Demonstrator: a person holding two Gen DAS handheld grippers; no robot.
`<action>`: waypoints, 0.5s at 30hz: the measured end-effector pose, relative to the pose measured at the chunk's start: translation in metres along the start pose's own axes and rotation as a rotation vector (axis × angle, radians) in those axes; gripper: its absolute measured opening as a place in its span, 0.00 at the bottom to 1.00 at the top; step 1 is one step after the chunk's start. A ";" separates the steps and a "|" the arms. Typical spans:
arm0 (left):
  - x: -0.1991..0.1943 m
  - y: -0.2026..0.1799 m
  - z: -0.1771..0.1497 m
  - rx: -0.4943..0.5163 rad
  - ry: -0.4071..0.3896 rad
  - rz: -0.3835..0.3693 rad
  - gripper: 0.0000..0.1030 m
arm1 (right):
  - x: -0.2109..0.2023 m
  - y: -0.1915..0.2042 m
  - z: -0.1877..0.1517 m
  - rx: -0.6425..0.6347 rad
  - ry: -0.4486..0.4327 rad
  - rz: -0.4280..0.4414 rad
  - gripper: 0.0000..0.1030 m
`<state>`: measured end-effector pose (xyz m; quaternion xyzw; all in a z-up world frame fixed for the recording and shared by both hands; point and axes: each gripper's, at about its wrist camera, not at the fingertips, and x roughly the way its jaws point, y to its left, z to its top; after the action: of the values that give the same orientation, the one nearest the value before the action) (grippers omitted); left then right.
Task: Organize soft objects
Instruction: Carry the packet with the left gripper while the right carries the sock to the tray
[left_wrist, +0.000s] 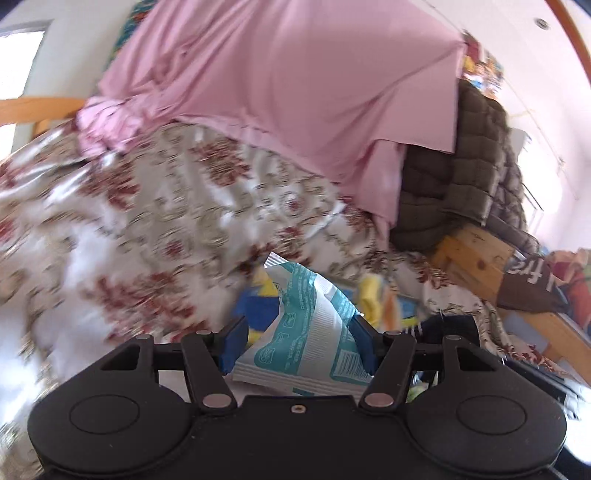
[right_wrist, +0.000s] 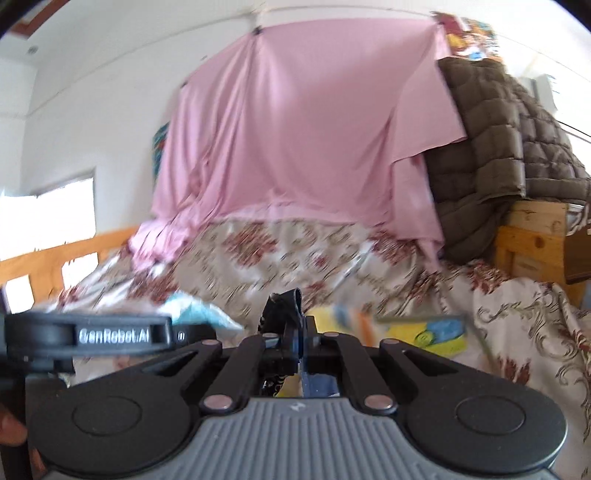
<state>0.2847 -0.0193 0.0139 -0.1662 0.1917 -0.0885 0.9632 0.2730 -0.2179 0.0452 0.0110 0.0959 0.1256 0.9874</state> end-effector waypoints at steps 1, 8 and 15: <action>0.007 -0.008 0.003 0.019 0.000 -0.010 0.60 | 0.004 -0.011 0.003 0.020 -0.013 -0.012 0.02; 0.073 -0.060 0.027 0.065 -0.015 -0.098 0.60 | 0.032 -0.104 0.006 0.211 -0.047 -0.109 0.02; 0.142 -0.104 0.038 0.078 -0.006 -0.170 0.61 | 0.062 -0.166 -0.005 0.321 -0.015 -0.173 0.02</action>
<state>0.4177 -0.1387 0.0355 -0.1444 0.1701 -0.1768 0.9586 0.3713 -0.3627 0.0211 0.1609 0.1080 0.0231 0.9808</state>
